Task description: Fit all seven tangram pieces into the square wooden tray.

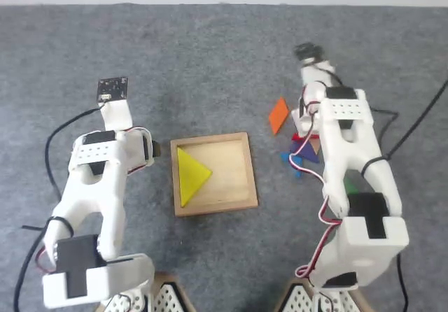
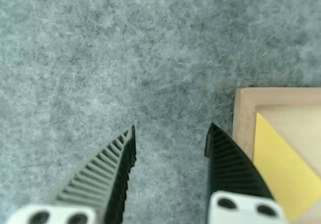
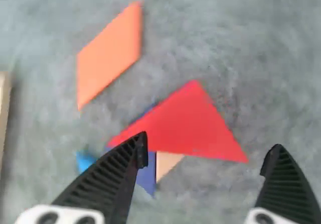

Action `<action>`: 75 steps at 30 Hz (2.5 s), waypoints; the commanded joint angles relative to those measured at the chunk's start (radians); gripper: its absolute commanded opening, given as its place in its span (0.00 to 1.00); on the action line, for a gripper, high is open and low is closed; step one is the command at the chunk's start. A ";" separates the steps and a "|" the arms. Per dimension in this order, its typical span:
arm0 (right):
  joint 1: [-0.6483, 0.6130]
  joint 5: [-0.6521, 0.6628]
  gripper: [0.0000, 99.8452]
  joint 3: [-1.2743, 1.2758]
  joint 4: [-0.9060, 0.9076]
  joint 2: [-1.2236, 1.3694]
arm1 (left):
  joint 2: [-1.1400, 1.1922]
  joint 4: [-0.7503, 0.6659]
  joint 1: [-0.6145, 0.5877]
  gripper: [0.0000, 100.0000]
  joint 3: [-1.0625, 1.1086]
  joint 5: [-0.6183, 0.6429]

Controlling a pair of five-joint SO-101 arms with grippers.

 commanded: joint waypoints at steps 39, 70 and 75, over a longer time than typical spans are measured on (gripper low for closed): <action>0.021 0.684 0.23 0.282 -0.390 -0.019 | -0.043 -0.037 0.005 0.22 -0.010 -0.015; 0.051 0.658 0.28 0.322 -0.521 0.019 | -0.043 -0.037 0.005 0.22 -0.010 -0.015; 0.090 0.678 0.29 0.242 -0.509 0.087 | -0.043 -0.037 0.005 0.22 -0.010 -0.015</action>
